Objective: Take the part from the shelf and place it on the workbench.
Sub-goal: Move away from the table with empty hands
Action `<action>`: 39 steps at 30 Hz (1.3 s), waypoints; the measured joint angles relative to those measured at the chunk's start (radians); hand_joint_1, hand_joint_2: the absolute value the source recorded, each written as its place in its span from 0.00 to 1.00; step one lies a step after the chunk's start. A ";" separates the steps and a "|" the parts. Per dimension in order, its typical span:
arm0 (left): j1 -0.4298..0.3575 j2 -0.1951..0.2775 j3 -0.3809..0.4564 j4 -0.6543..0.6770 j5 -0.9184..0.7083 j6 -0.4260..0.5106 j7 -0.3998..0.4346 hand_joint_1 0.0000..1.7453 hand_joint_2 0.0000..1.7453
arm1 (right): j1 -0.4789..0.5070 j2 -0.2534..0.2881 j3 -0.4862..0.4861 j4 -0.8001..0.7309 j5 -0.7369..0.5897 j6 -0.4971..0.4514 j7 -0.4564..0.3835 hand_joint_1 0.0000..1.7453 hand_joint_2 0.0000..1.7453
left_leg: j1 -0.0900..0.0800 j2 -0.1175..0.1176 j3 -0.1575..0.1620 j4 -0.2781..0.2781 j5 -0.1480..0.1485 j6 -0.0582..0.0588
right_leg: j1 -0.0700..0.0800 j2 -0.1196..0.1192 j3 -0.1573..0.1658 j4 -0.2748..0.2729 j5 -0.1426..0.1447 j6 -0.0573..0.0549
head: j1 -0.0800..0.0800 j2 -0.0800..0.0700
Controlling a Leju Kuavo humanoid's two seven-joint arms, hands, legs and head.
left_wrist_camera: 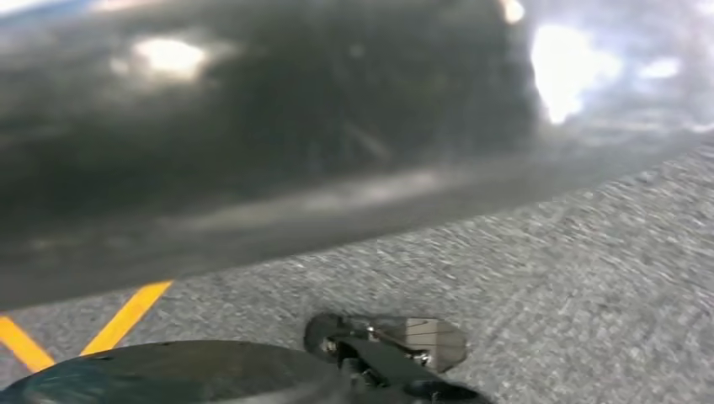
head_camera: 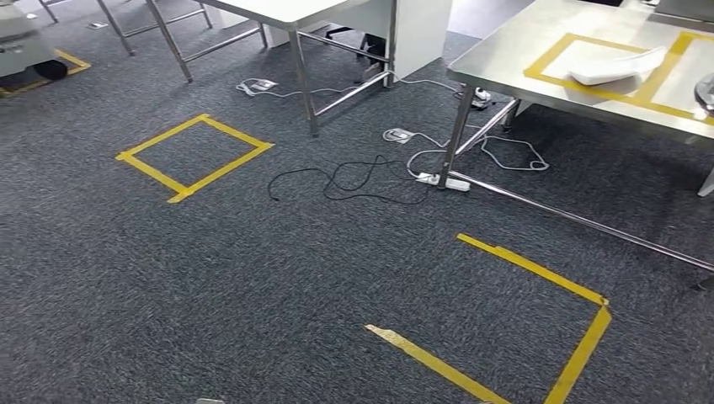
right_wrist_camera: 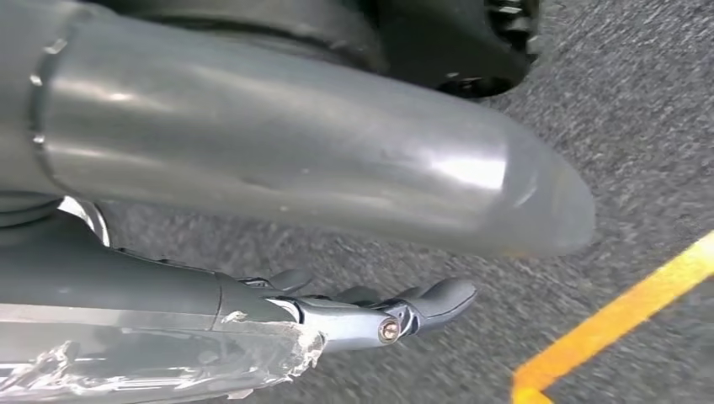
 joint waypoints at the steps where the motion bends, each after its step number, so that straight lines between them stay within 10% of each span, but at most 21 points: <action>1: -0.001 0.000 0.000 0.000 0.000 0.000 0.000 0.00 0.00 | 0.001 0.000 0.000 0.000 0.000 0.000 0.000 0.00 0.00 | 0.000 0.035 -0.026 0.055 -0.033 -0.003 | 0.000 -0.019 0.001 -0.001 0.000 -0.004 | -0.004 0.000; 3: -0.002 0.000 0.000 0.000 -0.002 -0.001 0.000 0.00 0.00 | 0.005 0.000 0.001 0.000 0.001 0.000 0.002 0.00 0.00 | 0.003 0.070 -0.089 0.188 -0.095 -0.011 | 0.003 -0.056 -0.001 -0.001 -0.001 -0.007 | -0.008 0.000; 5: 0.002 -0.001 0.000 -0.001 -0.008 -0.003 0.000 0.00 0.00 | 0.007 0.000 0.001 0.000 0.002 -0.001 0.004 0.00 0.00 | 0.005 0.079 -0.101 0.226 -0.096 -0.014 | 0.005 -0.089 -0.003 -0.001 -0.002 -0.007 | -0.008 0.000; 9: 0.004 -0.002 0.000 -0.006 -0.020 -0.003 0.000 0.00 0.00 | 0.005 0.002 0.002 0.000 0.004 -0.001 0.004 0.00 0.00 | -0.001 0.144 0.042 -0.011 -0.001 -0.002 | 0.012 -0.138 0.003 0.001 -0.010 0.006 | -0.008 0.000; 13: 0.009 -0.009 0.001 -0.011 -0.025 -0.005 0.000 0.00 0.00 | 0.000 0.004 0.004 0.000 0.009 0.000 0.005 0.00 0.00 | -0.007 0.139 0.064 -0.058 0.001 0.027 | 0.014 -0.169 0.015 0.003 -0.022 0.028 | -0.005 0.000; 18: 0.011 -0.016 0.004 -0.023 -0.030 -0.009 0.002 0.00 0.00 | 0.000 0.004 0.008 0.000 0.021 0.004 0.007 0.00 0.00 | -0.004 0.081 0.055 -0.062 0.014 0.050 | 0.007 -0.059 -0.095 0.244 -0.154 0.044 | 0.005 0.000; 20: 0.012 -0.017 0.007 -0.025 -0.032 -0.010 0.003 0.00 0.00 | 0.002 0.004 0.008 0.000 0.022 0.004 0.008 0.00 0.00 | -0.007 0.053 0.054 -0.061 0.015 0.051 | 0.007 -0.050 -0.132 0.306 -0.156 0.042 | 0.007 0.000; 24: 0.011 -0.020 0.018 -0.028 -0.034 -0.012 0.004 0.00 0.00 | 0.001 0.004 0.010 0.000 0.024 0.005 0.006 0.00 0.00 | -0.009 -0.001 0.058 -0.059 0.015 0.048 | 0.005 0.008 -0.039 0.076 -0.020 0.025 | 0.007 0.000; 28: 0.012 -0.024 0.027 -0.033 -0.037 -0.014 0.002 0.00 0.00 | -0.002 0.004 0.016 0.000 0.025 0.006 0.003 0.00 0.00 | -0.003 -0.039 0.040 -0.055 0.021 0.023 | 0.006 0.016 -0.004 0.008 -0.010 0.014 | 0.007 0.000; 35: 0.012 -0.024 0.043 -0.037 -0.061 -0.021 -0.004 0.00 0.00 | 0.003 0.005 0.018 0.000 0.029 0.007 0.000 0.00 0.00 | 0.004 0.076 -0.101 0.230 -0.108 -0.008 | 0.006 -0.090 0.008 -0.007 -0.009 -0.006 | -0.006 0.000; 39: 0.014 -0.024 0.051 -0.041 -0.062 -0.021 -0.004 0.00 0.00 | 0.001 0.006 0.021 0.000 0.030 0.007 0.000 0.00 0.00 | 0.009 0.133 0.015 0.023 -0.003 -0.010 | 0.009 -0.138 0.015 0.000 -0.024 0.009 | -0.007 0.000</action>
